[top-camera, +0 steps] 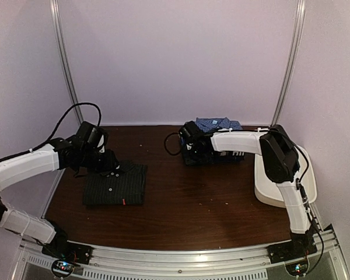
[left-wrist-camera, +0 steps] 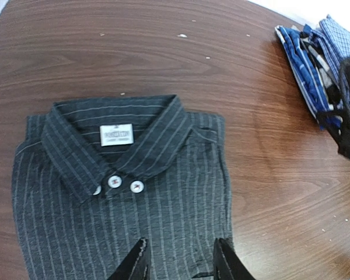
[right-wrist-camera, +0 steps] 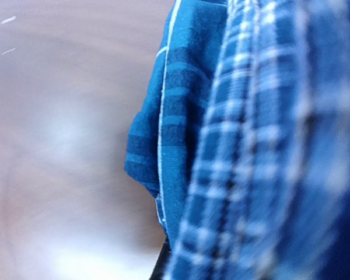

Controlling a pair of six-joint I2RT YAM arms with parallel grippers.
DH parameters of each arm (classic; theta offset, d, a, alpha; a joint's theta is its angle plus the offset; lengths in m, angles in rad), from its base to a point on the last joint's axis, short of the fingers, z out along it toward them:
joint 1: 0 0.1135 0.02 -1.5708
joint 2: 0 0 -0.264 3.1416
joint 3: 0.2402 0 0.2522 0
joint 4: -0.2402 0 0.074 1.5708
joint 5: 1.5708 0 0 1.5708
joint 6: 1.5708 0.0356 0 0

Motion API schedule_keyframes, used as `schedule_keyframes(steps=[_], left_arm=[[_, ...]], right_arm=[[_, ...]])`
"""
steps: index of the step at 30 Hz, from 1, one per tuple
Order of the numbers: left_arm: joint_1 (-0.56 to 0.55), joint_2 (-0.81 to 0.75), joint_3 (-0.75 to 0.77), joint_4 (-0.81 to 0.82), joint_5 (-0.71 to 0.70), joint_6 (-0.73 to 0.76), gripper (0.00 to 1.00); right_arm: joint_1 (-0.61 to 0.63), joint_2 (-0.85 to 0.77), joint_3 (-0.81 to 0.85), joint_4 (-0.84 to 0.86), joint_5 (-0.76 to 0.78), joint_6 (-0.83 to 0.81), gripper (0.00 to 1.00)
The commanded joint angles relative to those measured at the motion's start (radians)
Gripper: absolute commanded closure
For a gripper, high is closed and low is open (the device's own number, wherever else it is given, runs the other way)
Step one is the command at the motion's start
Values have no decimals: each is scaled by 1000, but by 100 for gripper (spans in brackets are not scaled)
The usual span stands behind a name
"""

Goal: Fold and stack the long sleeve shirts
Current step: Move the square-folded shirt to the center of the board.

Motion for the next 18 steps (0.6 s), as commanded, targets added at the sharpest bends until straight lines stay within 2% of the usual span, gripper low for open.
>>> schedule_keyframes(steps=[1, 9, 11, 14, 18], left_arm=[[25, -48, -35, -24, -73, -48, 62], [98, -83, -97, -40, -73, -59, 62], [120, -88, -109, -41, -73, -64, 62], [173, -101, -130, -42, -59, -68, 62], [274, -113, -160, -36, -12, -56, 62]], right_arm=[[78, -76, -37, 72, -142, 104, 100], [143, -76, -59, 181, -253, 195, 100], [146, -76, -57, 193, -268, 201, 97], [157, -85, -55, 197, -279, 202, 88], [180, -113, -77, 235, -307, 215, 59]])
